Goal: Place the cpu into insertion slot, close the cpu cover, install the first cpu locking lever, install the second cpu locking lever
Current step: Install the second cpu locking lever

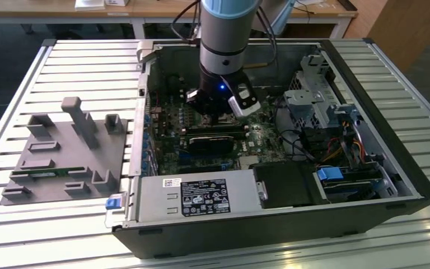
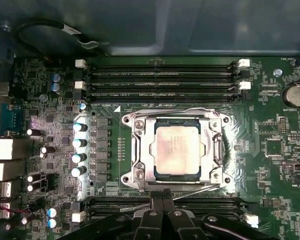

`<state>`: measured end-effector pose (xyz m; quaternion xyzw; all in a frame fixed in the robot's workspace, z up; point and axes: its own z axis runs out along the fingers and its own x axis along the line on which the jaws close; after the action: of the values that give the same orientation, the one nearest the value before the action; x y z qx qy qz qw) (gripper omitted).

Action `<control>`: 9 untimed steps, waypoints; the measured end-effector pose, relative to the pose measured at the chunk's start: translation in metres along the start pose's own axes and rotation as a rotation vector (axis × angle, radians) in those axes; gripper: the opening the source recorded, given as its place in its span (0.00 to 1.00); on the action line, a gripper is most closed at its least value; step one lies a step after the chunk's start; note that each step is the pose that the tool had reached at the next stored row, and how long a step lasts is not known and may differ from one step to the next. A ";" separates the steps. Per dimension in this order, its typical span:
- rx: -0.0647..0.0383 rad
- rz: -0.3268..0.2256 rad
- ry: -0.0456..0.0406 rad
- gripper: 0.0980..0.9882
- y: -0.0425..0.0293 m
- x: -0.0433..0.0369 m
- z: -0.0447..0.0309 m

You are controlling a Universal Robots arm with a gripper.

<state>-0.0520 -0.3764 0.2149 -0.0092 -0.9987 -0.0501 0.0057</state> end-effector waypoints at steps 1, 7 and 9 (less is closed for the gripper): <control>0.000 0.000 0.0001 0.01 -0.0007 0.0001 0.0002; -0.017 0.000 0.0003 0.01 -0.0059 0.0020 -0.0001; -0.023 0.000 0.0003 0.01 -0.0063 0.0049 -0.0001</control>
<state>-0.0571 -0.3826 0.2144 -0.0092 -0.9981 -0.0614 0.0057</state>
